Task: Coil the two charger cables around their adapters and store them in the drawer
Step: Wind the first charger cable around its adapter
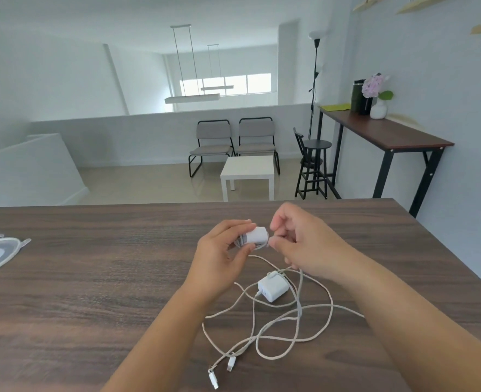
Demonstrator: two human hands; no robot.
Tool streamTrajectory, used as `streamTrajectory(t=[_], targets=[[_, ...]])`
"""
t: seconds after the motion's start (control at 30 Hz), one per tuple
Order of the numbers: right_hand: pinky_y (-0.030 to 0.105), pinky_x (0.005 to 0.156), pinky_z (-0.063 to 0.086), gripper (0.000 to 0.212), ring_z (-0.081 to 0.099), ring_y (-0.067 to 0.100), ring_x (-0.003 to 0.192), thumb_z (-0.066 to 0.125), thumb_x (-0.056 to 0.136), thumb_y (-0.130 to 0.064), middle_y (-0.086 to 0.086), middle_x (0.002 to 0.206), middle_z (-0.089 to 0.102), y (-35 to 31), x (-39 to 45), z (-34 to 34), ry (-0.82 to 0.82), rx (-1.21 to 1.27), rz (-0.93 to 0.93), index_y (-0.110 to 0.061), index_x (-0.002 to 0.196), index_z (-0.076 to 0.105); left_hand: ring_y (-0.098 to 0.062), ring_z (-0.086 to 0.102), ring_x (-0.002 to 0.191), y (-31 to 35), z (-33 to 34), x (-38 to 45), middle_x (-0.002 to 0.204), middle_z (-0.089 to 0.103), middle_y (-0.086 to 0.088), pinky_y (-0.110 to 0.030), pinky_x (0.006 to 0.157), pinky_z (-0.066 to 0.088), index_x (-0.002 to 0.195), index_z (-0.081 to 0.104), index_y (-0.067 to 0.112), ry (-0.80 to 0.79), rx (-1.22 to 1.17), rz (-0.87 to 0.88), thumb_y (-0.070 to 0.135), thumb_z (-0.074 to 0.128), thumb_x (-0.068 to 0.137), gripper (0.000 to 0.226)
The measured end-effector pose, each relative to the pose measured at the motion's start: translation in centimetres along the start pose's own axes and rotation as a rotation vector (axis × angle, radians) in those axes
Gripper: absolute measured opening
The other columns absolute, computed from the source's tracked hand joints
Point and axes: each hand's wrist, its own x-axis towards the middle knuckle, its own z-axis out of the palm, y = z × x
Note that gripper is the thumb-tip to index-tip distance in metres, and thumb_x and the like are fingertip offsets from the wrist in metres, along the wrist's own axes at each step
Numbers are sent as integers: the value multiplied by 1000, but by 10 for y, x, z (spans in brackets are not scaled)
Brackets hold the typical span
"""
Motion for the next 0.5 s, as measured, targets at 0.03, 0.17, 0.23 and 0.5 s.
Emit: streamTrajectory(t=[0.03, 0.17, 0.23, 0.5], targets=[[24, 58, 51, 17, 57, 4, 55, 58, 91, -13, -2, 83, 66, -4, 2, -3, -28, 21, 8, -28, 95, 52, 1, 61, 109, -1, -1, 0, 117, 66, 11, -18, 93, 49, 114, 70, 18, -9, -10, 6, 6, 77, 80, 37], [20, 64, 41, 16, 52, -9, 55, 51, 95, -14, -8, 83, 72, -11, 9, -8, -83, -75, -35, -28, 104, 55, -5, 64, 102, -2, -7, 0, 108, 70, 15, -25, 85, 54, 108, 71, 31, 59, -194, -231, 11, 77, 81, 35], [12, 63, 37, 20, 52, -11, 63, 46, 96, -11, -12, 83, 73, -13, 8, -8, -117, -125, -55, -28, 103, 54, -11, 67, 93, -3, -9, 2, 101, 73, 10, -30, 83, 56, 106, 71, 34, 146, -338, -452, 15, 76, 83, 30], [15, 58, 39, 29, 53, -9, 57, 38, 97, -10, -8, 84, 71, -2, 11, 18, -167, -198, -12, -25, 116, 52, -11, 72, 68, 17, -20, 23, 95, 70, -5, -23, 60, 59, 98, 69, 4, 480, -1317, -920, 8, 60, 92, 11]])
